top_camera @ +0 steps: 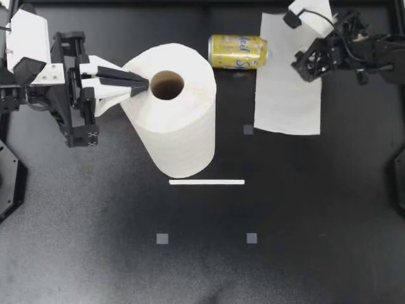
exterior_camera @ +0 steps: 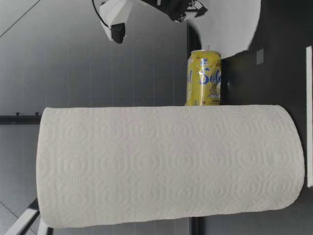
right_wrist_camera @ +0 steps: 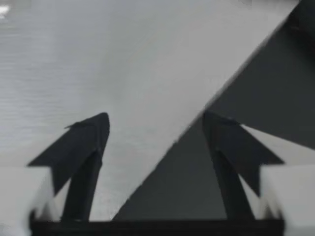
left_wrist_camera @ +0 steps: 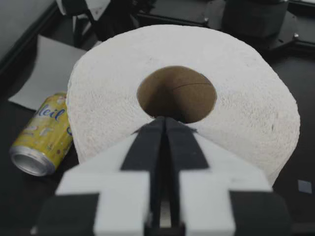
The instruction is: Pick up a piece of paper towel and place it on the spilled liquid.
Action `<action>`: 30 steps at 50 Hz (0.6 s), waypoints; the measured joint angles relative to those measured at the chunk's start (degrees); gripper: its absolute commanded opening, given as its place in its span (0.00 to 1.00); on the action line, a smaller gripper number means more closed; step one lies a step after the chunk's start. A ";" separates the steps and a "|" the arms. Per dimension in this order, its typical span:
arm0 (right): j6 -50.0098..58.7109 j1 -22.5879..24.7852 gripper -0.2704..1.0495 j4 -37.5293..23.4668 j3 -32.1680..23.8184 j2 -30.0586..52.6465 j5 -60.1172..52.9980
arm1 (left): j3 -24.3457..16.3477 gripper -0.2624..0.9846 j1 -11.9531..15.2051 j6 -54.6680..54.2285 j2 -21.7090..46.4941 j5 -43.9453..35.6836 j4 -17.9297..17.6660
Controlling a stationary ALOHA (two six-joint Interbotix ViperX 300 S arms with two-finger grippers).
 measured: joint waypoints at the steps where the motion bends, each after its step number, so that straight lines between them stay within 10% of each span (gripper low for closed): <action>1: 0.00 -0.09 0.74 -0.09 -0.26 0.09 0.88 | 0.00 0.30 0.09 0.00 0.00 0.00 0.00; 15: -0.26 1.14 0.74 -1.05 -1.14 -2.02 12.22 | 0.00 0.30 0.00 0.26 -0.09 -1.05 0.00; 30: -0.26 15.29 0.73 3.43 -0.88 -19.78 13.62 | 2.29 0.30 -2.46 1.32 -4.31 -7.38 0.35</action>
